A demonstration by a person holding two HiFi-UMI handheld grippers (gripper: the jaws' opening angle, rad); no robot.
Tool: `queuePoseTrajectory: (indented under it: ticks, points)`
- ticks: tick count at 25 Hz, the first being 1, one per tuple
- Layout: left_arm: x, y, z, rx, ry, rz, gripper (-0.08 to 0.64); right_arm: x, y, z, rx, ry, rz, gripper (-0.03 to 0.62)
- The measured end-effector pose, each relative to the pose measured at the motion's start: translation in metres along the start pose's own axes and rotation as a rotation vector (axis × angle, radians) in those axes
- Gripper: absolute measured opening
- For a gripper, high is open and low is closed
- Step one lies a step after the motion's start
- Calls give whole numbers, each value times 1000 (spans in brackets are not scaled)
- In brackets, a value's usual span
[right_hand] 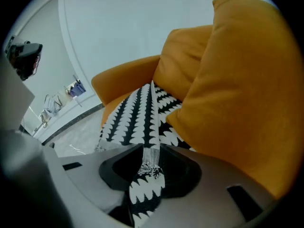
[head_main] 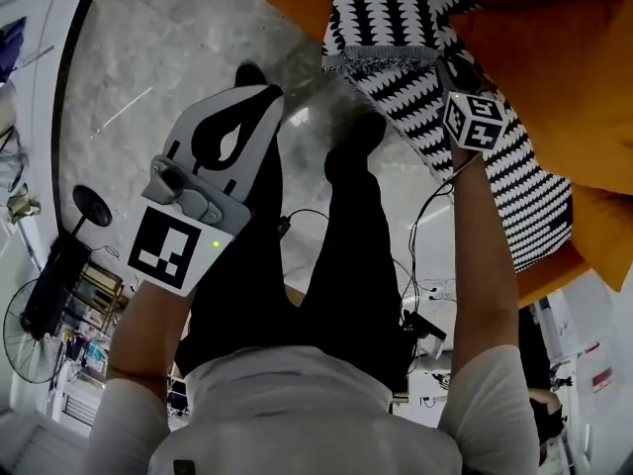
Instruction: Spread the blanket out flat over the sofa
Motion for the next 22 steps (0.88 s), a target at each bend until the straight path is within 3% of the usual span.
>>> queuePoseTrajectory:
  ticks: [6,9,14,17,22]
  points:
    - [-6,-34,24,44,4,44,6,-43,-27,-7,-58,-35,71,114]
    - [-5,-42,32,66,4,44,6,-47,-21,-2,-7,-52,85,39]
    - [8,-37,43,99,4,17,6,-33,3,26,35,-63,78,32]
    - [22,-36,53,128,11,-5,6,-23,32,70,108,-10,36,32]
    - [49,-31,87,193,45,-34,6,-37,97,167,234,160,-7,32]
Point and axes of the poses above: the fingertips, and each gripper's own axes: x backward along the fingers, z to its left, y out of its top, the point moved 7 cm from there along x, backward along the fingers, and after that the axes turned 8 degrees about x, right-handed, at the moved point
